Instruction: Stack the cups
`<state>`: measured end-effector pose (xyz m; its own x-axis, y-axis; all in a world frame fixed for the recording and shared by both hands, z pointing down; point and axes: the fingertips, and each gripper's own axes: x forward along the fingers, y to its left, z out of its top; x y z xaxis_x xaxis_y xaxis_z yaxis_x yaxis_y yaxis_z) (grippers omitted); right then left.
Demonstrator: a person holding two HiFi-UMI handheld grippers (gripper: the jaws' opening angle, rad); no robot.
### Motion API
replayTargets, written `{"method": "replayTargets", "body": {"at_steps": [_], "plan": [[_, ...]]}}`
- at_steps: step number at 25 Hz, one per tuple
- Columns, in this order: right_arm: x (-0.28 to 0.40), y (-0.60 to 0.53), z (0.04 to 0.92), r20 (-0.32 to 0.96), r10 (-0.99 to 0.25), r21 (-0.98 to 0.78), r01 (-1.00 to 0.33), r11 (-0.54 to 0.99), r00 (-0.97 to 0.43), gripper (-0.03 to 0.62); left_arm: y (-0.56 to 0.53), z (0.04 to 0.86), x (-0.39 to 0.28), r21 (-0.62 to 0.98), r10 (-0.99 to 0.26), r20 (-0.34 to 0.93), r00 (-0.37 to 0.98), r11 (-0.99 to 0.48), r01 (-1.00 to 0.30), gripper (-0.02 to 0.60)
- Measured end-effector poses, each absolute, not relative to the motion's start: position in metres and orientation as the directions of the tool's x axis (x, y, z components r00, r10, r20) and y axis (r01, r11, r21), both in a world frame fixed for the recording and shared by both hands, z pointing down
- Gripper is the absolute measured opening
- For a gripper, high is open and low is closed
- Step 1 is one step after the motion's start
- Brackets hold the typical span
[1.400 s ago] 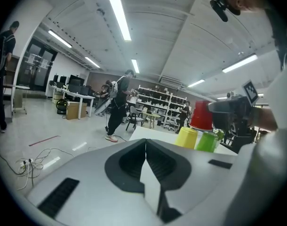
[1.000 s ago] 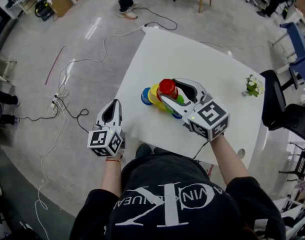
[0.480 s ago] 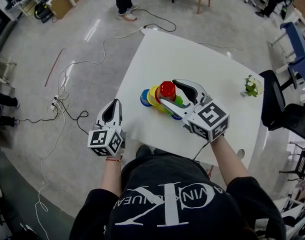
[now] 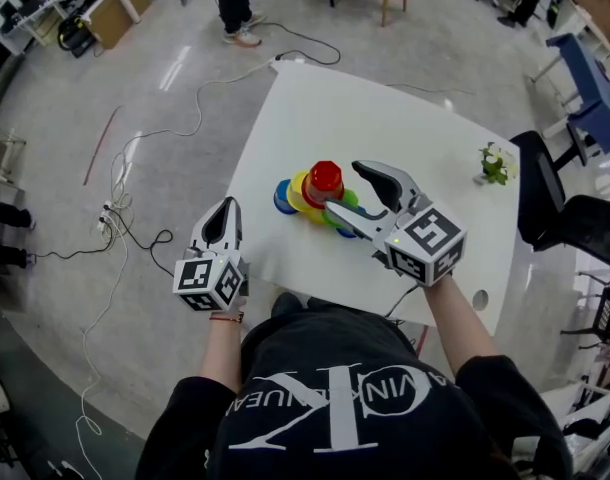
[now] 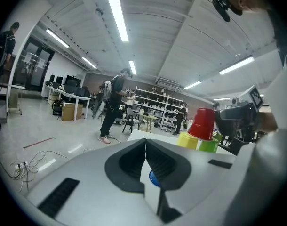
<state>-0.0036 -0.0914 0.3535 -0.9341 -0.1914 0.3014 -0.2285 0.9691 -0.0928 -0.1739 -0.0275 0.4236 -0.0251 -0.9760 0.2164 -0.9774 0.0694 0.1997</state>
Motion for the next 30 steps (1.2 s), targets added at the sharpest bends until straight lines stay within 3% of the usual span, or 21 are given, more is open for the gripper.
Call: {"method": "replayTargets", "body": {"at_steps": [6,12,18,30], "plan": [[0.017,-0.093,0.351,0.278,-0.256,-0.102,-0.293,0.951,-0.926,0.294,-0.035,0.421,-0.169,0.196,-0.977,0.215,0.014,0.03,-0.98,0.005],[0.042,-0.094,0.357,0.281,-0.369,-0.1,-0.41,0.907,-0.886,0.174,-0.036,0.42,-0.164,0.19,-0.974,0.217,0.068,-0.026,-0.981,0.005],[0.063,-0.091,0.358,0.242,-0.506,-0.14,-0.546,0.826,-0.828,0.014,-0.029,0.414,-0.172,0.173,-0.972,0.209,0.105,-0.069,-0.982,0.005],[0.078,-0.061,0.375,0.214,-0.675,-0.097,-0.703,0.705,-0.706,0.009,-0.007,0.398,-0.18,0.075,-0.966,0.139,0.22,-0.211,-0.975,0.005]]}}
